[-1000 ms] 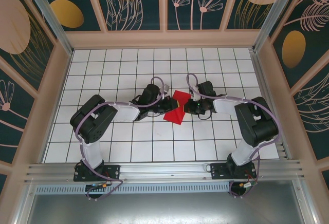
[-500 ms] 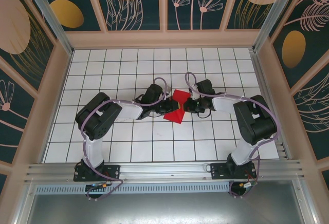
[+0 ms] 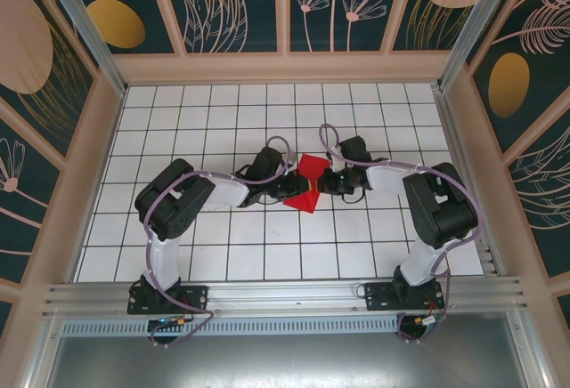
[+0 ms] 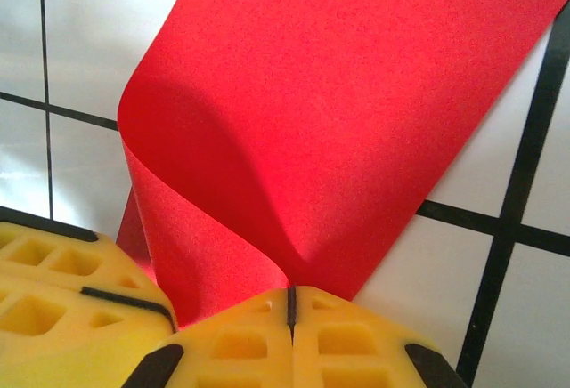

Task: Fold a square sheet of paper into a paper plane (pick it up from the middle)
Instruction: Fold the triangle a second time at the center of the table.

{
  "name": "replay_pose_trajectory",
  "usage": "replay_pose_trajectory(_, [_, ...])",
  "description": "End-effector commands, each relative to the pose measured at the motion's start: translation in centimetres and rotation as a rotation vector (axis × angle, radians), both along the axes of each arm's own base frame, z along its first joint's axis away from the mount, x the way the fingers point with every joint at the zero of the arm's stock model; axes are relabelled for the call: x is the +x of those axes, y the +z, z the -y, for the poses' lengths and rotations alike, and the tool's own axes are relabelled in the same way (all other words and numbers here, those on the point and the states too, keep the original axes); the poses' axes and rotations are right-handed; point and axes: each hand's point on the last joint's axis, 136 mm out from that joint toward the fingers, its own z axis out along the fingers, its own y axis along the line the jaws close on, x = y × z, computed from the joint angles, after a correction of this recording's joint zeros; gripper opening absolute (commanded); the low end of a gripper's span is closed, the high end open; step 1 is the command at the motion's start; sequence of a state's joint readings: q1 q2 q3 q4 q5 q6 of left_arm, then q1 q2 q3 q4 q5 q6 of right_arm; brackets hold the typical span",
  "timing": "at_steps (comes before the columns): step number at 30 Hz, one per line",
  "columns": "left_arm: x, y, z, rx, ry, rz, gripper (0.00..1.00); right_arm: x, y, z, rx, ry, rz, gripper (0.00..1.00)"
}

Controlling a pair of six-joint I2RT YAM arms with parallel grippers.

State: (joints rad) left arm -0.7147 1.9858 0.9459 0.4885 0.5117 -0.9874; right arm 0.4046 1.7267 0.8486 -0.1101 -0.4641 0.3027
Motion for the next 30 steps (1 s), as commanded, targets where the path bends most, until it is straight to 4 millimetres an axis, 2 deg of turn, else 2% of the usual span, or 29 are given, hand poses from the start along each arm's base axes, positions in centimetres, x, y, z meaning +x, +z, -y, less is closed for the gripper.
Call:
replay_pose_trajectory(1, [0.0,0.0,0.6,0.001,-0.018,0.014,0.05,0.8,0.1,0.2,-0.012,-0.003,0.015,0.05])
replay_pose_trajectory(30, [0.0,-1.4,0.3,0.029,-0.003,-0.013,0.04,1.9,0.0,-0.1,-0.019,0.008,0.036,0.05])
